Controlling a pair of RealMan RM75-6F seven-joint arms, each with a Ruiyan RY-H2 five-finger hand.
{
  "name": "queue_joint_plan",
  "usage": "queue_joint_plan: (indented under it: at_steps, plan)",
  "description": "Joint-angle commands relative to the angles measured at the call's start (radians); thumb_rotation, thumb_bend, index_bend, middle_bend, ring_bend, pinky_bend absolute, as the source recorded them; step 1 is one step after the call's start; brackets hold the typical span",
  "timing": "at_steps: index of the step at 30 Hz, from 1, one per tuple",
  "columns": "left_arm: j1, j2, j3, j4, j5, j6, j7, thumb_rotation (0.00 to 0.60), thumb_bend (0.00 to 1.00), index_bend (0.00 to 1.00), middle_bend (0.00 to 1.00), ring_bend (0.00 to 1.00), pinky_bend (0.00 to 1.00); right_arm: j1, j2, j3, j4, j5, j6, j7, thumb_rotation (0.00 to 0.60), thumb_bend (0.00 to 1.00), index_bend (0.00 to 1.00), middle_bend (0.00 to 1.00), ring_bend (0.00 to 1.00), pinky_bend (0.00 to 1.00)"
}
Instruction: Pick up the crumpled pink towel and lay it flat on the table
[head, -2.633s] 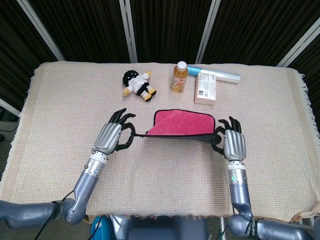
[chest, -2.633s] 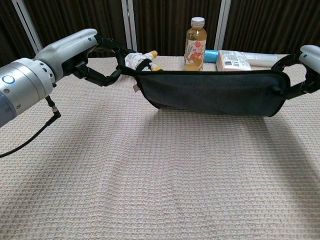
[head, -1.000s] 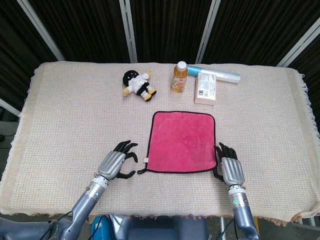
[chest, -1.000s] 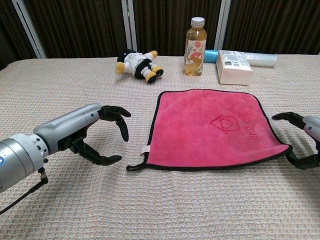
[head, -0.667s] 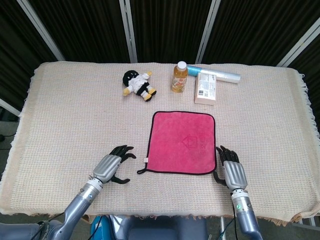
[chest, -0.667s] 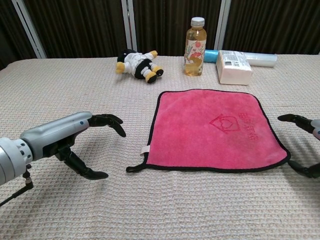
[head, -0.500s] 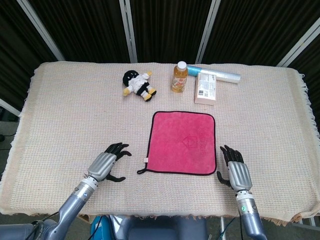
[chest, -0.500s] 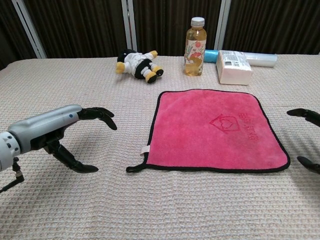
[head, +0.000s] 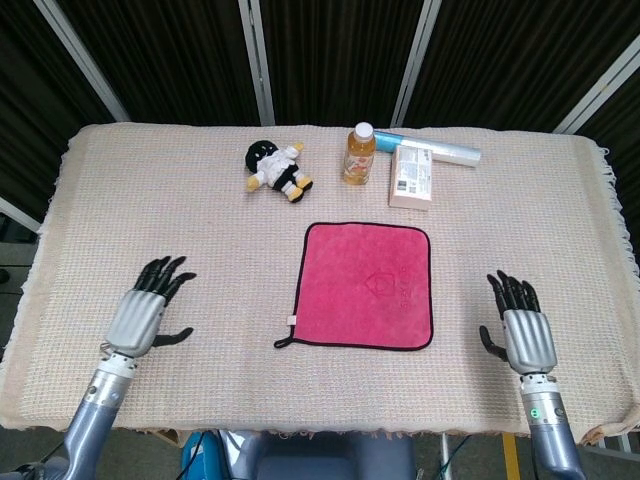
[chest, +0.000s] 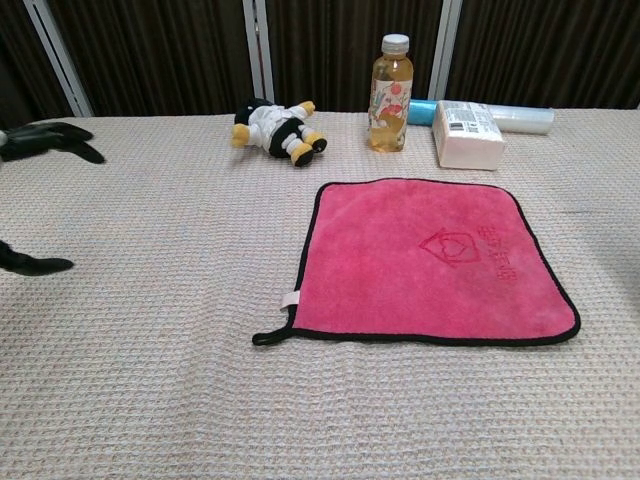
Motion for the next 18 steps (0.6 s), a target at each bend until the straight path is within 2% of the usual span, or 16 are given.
queue_joint_plan:
  at_steps: [1, 6, 12, 18]
  plan:
    - [0.109, 0.051, 0.019, 0.02, 0.026, 0.134, 0.0, 0.6, 0.09, 0.13, 0.0, 0.0, 0.0, -0.022, 0.023, 0.008, 0.064, -0.03, 0.034, 0.028, 0.6, 0.33, 0.0, 0.0, 0.0, 0.0]
    - [0.206, 0.105, 0.04, 0.063, 0.036, 0.227, -0.111, 0.6, 0.04, 0.09, 0.0, 0.0, 0.0, -0.045, 0.052, -0.006, 0.078, -0.068, 0.051, 0.077, 0.6, 0.29, 0.0, 0.0, 0.0, 0.0]
    - [0.282, 0.145, 0.071, 0.187, 0.054, 0.261, -0.184, 0.6, 0.04, 0.08, 0.0, 0.0, 0.0, -0.082, 0.062, -0.027, 0.074, -0.127, 0.111, 0.071, 0.6, 0.29, 0.0, 0.0, 0.0, 0.0]
    - [0.318, 0.152, 0.053, 0.249, 0.043, 0.269, -0.21, 0.6, 0.04, 0.08, 0.0, 0.0, 0.0, -0.099, 0.082, -0.01, 0.061, -0.139, 0.142, 0.087, 0.6, 0.29, 0.0, 0.0, 0.0, 0.0]
